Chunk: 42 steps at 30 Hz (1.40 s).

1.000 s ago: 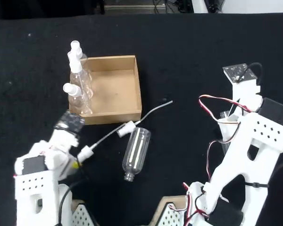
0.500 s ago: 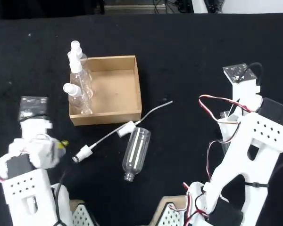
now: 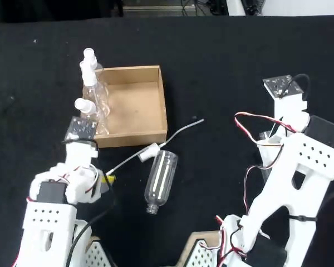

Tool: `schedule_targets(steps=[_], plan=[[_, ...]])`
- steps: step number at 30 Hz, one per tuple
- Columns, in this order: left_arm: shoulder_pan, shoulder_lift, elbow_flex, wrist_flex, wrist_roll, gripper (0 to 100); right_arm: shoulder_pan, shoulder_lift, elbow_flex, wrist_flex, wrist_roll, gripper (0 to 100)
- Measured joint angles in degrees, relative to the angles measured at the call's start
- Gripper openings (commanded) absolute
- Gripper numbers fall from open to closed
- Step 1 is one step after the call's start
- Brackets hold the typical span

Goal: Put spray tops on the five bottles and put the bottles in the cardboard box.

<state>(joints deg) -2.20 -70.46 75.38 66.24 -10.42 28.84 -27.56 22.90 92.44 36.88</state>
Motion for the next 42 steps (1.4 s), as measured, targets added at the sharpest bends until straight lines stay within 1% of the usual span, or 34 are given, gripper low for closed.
schedule_targets(steps=[4,7,10,12,15,18,21,26,29,33,37,39,42], plan=[[-0.79,0.00,3.96,-2.11,0.00,28,0.00,0.00,0.00,0.00,0.00,1.5],[-3.87,0.00,4.31,-2.55,-2.81,28,0.00,0.00,0.00,0.00,0.00,1.5],[-8.44,0.00,4.31,-2.55,-6.15,28,0.00,0.00,0.00,0.00,0.00,1.5],[-11.87,0.00,4.48,-3.96,-8.70,28,0.00,0.00,0.00,0.00,0.00,1.5],[-17.93,-0.35,5.89,-8.97,-11.52,28,0.00,0.00,0.00,0.00,0.00,1.5],[-22.59,-0.18,7.03,-13.27,-12.48,28,0.00,0.00,0.00,0.00,0.00,1.5],[-25.49,-0.09,6.77,-13.45,-12.66,28,0.00,0.00,0.00,0.00,0.00,1.5],[-30.07,0.00,0.79,-9.49,-13.01,28,0.00,0.00,0.00,0.00,0.00,1.5],[-30.24,0.00,-3.25,-6.07,-11.60,28,0.00,0.00,0.00,0.00,0.00,1.5],[-29.36,0.00,-5.45,-2.64,-5.01,28,0.00,0.00,0.00,0.00,0.00,1.5],[-22.95,0.00,-5.71,1.67,-0.79,28,0.00,0.00,0.00,0.00,0.00,1.5],[-19.25,0.00,-5.71,2.55,0.88,28,0.00,0.00,0.00,0.00,0.00,1.5],[-15.65,0.00,-5.71,2.81,4.48,28,0.00,0.00,0.53,0.00,0.00,1.5]])
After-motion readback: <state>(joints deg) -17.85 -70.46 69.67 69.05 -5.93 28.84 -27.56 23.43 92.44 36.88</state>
